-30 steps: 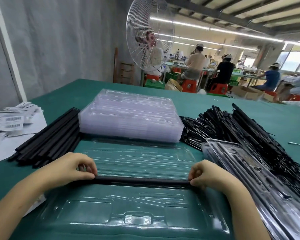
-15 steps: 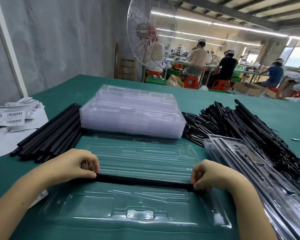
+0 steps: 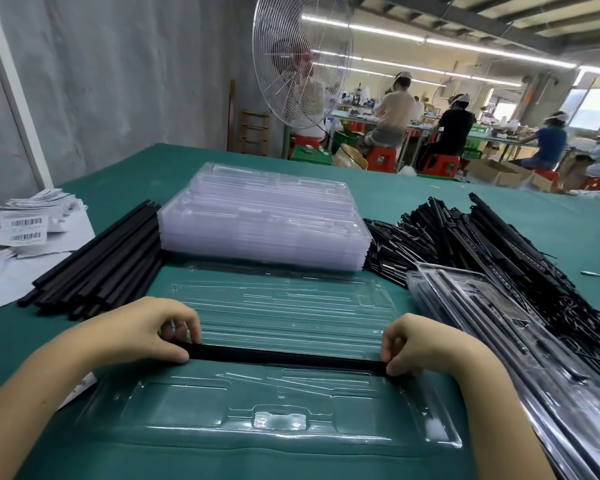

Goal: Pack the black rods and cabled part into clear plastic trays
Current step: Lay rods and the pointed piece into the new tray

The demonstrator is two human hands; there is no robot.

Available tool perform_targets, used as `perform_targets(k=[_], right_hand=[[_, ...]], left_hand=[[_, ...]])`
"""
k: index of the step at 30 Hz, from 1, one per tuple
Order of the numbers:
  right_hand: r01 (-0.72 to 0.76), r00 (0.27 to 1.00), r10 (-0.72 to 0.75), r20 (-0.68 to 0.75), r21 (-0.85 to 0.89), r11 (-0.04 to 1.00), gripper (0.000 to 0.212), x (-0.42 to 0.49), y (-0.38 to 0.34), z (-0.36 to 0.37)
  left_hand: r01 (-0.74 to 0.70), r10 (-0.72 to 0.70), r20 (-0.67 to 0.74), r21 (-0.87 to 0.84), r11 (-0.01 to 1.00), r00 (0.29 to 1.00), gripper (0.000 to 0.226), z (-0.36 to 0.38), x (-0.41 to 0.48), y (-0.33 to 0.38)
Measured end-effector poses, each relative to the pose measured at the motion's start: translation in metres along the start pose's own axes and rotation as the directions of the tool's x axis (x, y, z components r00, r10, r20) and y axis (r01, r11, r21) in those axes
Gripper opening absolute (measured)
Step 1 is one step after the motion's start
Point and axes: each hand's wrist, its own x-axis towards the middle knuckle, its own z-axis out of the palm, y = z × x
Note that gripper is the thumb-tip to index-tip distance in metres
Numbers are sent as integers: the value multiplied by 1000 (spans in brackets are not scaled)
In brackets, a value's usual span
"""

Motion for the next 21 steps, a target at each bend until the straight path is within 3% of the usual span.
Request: perform_targets(k=[3,7,9,14,21], right_hand=[[16,999,-17,-32,-49,999,19,-2,1,-1],[83,967,-83,-243,-8,997,20,2,3,-6],[81,947,-82,-310,-17,997,20,7,1,-3],[21,959,-43,-279,-84,996,27,19,2,6],[-27,953,6,-302,-65,998,21,17,4,4]], left_hand=[[-51,53,-62,38,998,997,22,0,-1,0],[-123,104,-321,-40,992,941,29,-3,1,-2],[-100,81,-341,-38,994,937,31,4,4,0],[-84,67,-421,-20,996,905,31,17,9,2],[-80,40,-388,-87,993,921,18,13,5,5]])
